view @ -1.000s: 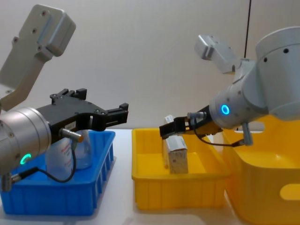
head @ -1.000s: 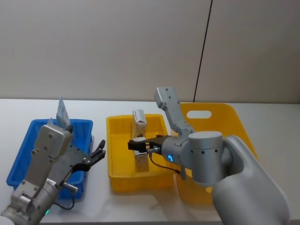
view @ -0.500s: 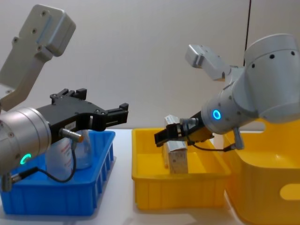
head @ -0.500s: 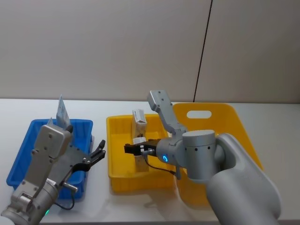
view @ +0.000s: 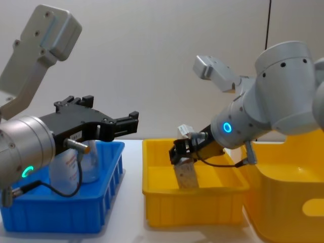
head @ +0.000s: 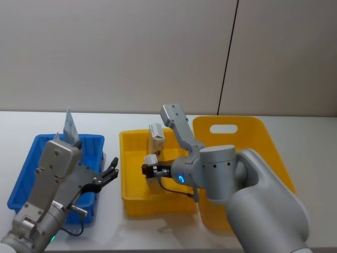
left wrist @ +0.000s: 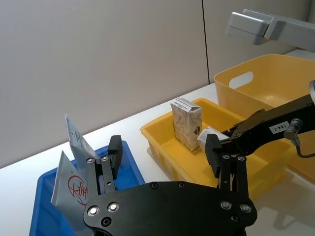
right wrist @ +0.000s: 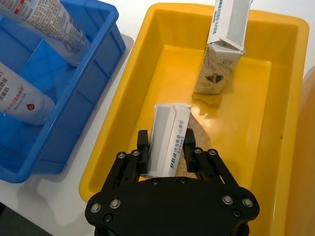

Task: Bimanual collaborative sorting of washing and personal care products

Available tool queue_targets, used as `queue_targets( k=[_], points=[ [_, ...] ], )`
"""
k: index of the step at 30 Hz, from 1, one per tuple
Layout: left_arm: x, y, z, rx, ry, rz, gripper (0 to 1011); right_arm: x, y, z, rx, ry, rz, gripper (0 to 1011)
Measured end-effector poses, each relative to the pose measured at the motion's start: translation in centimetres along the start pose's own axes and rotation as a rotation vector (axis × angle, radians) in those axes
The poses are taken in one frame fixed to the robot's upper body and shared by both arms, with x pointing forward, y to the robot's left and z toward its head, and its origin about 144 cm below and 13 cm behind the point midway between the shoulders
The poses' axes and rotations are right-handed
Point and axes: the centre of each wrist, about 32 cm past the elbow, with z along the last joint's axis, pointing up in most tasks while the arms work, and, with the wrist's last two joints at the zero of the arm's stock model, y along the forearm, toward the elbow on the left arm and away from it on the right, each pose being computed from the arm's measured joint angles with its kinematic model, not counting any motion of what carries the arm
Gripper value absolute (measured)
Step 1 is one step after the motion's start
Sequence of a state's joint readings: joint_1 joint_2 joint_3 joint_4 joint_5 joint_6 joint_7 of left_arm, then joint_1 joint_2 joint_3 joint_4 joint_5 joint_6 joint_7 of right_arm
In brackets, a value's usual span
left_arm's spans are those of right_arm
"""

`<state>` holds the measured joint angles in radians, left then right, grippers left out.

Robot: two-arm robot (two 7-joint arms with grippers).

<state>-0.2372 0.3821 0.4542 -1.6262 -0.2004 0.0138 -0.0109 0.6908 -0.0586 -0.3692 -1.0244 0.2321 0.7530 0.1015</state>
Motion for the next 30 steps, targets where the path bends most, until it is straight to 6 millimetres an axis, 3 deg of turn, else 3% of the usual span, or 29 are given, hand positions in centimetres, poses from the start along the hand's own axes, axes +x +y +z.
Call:
queue_targets(
  k=[7,16,30],
  points=[
    [0.0,0.0,0.0,0.000,0.000,0.000,1001,0.0,0.1,0.1,-0.022,0.008,-0.014,234],
    [0.0,0.0,0.0,0.000,0.000,0.000,1002,0.0,-0.3,0.0,-0.018,0.008,-0.039,63],
    [0.0,0.0,0.0,0.000,0.000,0.000,1001,0.0,-2.2,0.8,0.115,-0.039,-0.067,4]
  ],
)
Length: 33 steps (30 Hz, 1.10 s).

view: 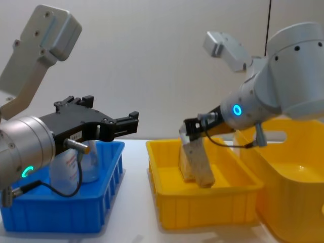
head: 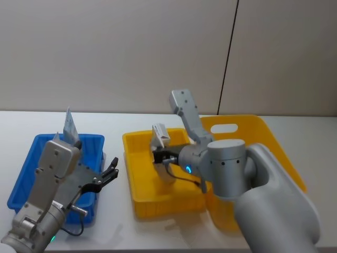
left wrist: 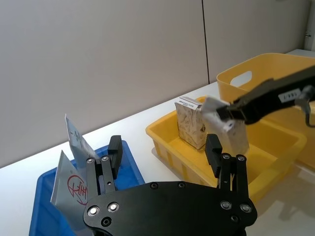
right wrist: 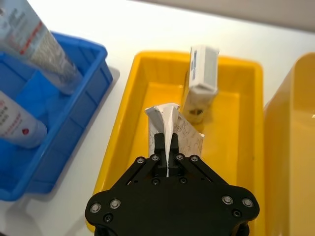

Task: Bimanual collaborative sorting of washing and personal care products

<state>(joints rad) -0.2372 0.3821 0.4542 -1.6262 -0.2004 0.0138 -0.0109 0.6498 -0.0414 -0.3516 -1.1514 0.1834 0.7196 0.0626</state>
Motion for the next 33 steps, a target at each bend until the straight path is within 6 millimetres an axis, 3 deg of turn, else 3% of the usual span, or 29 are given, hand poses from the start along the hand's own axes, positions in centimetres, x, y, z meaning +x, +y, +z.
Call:
queue_targets(
  k=[15,22,33],
  points=[
    [0.0,0.0,0.0,0.000,0.000,0.000,1001,0.4,-3.1,2.1,0.201,-0.066,-0.024,4],
    [0.0,0.0,0.0,0.000,0.000,0.000,1001,0.9,-5.8,3.6,0.312,-0.098,-0.063,3],
    [0.0,0.0,0.0,0.000,0.000,0.000,1001,1.7,-9.8,4.4,0.373,-0.100,-0.164,3]
  ],
)
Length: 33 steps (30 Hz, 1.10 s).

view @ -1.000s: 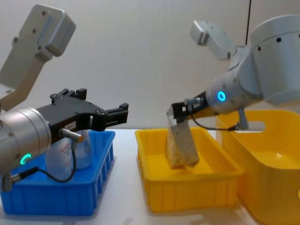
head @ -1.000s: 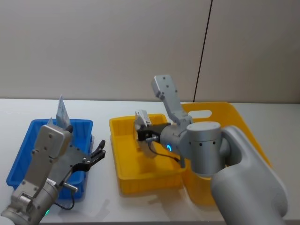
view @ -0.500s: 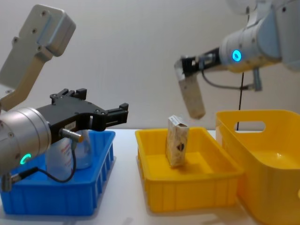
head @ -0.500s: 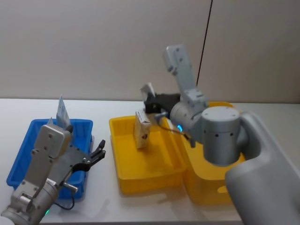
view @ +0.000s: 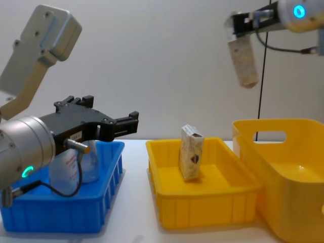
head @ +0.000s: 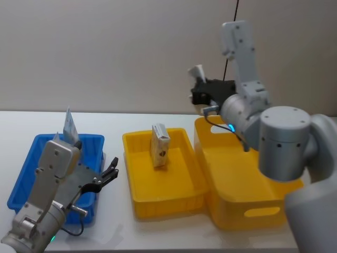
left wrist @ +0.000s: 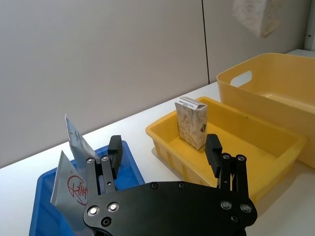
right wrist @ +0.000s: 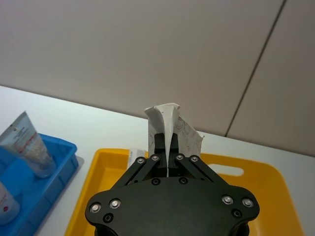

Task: Bimanual collaborative sorting of washing and personal care products

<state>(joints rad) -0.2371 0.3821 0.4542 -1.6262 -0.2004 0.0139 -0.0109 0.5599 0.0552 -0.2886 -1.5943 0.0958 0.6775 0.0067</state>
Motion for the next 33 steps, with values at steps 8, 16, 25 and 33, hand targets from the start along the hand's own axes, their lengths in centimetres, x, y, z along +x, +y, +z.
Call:
queue_targets(
  k=[8,16,25,33],
  points=[
    [0.0,0.0,0.0,0.000,0.000,0.000,1001,1.1,-2.2,0.5,-0.021,0.014,-0.073,3],
    [0.0,0.0,0.0,0.000,0.000,0.000,1001,2.1,-4.1,0.1,-0.063,0.039,-0.134,60],
    [0.0,0.0,0.0,0.000,0.000,0.000,1001,2.9,-5.4,-0.5,-0.099,0.061,-0.176,317],
    [0.0,0.0,0.0,0.000,0.000,0.000,1001,3.5,-6.0,-1.0,-0.117,0.071,-0.198,608]
  ],
)
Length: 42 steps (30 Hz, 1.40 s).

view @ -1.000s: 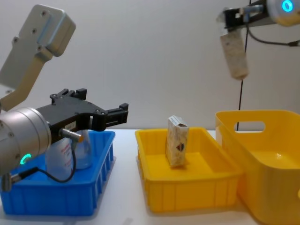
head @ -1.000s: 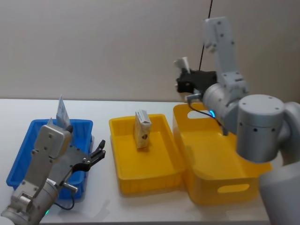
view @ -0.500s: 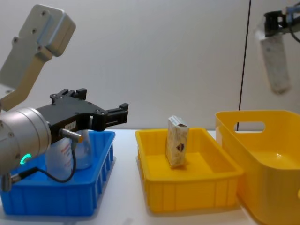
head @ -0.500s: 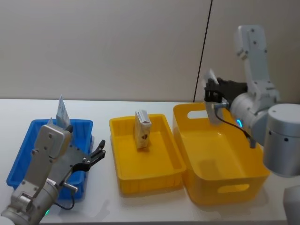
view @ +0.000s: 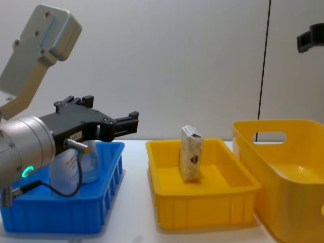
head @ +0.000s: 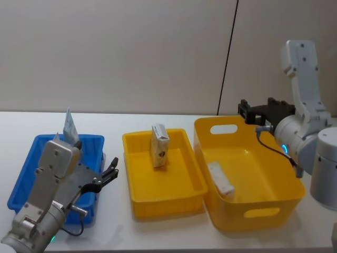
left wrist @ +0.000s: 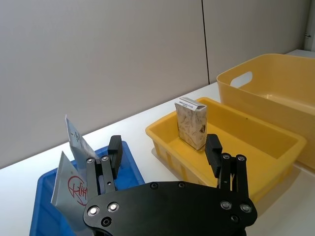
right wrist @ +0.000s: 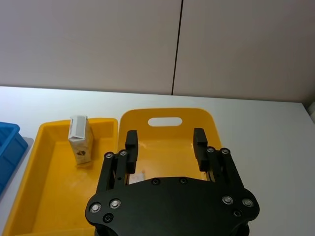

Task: Bimanual collaborative sorting of washing and personal care products

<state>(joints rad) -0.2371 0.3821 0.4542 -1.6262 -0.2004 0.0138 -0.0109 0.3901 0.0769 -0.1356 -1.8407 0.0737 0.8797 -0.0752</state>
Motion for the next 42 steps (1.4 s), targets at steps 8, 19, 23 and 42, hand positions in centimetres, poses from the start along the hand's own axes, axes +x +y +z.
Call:
queue_targets(
  k=[8,19,23,42],
  points=[
    [0.00,0.00,0.00,0.000,0.000,0.000,1002,0.36,-0.08,-0.31,0.004,-0.003,-0.006,870],
    [0.00,0.00,0.00,0.000,0.000,0.000,1001,0.56,-0.09,-0.45,0.028,-0.016,0.003,1000],
    [0.00,0.00,0.00,0.000,0.000,0.000,1001,0.59,-0.09,-0.48,0.034,-0.019,0.005,1000],
    [0.00,0.00,0.00,0.000,0.000,0.000,1001,0.64,-0.07,-0.54,0.042,-0.025,0.008,1000]
  ],
)
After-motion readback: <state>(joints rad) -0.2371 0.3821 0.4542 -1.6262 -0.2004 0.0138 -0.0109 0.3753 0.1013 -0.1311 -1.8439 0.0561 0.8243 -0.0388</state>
